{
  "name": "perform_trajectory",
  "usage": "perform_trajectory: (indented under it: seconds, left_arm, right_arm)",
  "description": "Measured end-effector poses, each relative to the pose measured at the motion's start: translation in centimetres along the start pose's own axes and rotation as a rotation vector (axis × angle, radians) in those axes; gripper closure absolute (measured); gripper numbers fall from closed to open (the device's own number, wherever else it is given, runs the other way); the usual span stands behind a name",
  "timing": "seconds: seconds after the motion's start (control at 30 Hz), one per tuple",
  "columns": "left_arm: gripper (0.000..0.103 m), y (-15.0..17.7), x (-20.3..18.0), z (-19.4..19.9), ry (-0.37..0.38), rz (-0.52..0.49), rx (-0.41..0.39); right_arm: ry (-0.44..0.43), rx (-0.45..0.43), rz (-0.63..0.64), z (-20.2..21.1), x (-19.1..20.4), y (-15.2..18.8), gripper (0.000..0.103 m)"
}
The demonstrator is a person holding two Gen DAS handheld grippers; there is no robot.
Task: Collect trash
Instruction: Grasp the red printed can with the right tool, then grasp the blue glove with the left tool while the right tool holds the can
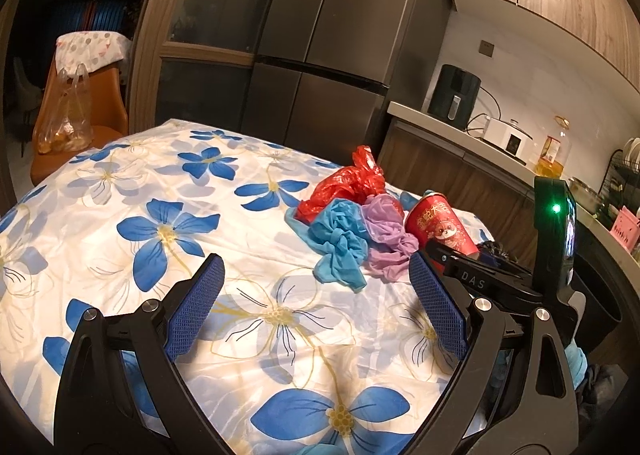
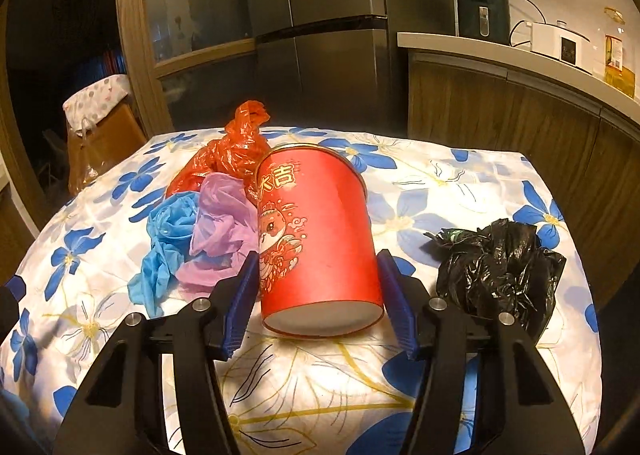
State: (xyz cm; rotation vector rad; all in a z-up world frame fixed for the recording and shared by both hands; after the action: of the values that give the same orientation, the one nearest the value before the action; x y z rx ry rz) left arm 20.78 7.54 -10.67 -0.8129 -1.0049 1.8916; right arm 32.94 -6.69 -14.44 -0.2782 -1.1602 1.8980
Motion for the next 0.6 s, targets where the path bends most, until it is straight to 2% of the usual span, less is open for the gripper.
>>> perform_trajectory:
  seconds: [0.3, 0.43, 0.6]
  left_arm:
    - [0.011, -0.3, 0.0, 0.3, 0.002, -0.003, -0.006]
    - [0.011, -0.5, 0.0, 0.6, 0.007, -0.006, -0.011]
    - [0.011, -0.5, -0.1, 1.1, 0.030, -0.010, -0.004]
  right_arm:
    - [-0.015, -0.017, 0.004, 1.5, 0.7, 0.1, 0.050]
    - [-0.082, -0.005, -0.064, 3.2, 0.9, 0.7, 0.050]
    - [-0.081, -0.028, 0.023, 6.2, 2.7, 2.3, 0.050]
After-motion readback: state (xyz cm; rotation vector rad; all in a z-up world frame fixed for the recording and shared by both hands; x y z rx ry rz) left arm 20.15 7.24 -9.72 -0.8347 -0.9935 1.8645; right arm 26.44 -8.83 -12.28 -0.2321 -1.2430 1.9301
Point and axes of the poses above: each gripper's, at about its wrist camera, not at the fingertips, and z roughly against the way its jaws point, x to its left, y to its underside, the point moved 5 cm from there along -z, roughly the way its jaws point, and after that the axes turned 13 degrees about -y, right-handed, at the moved point
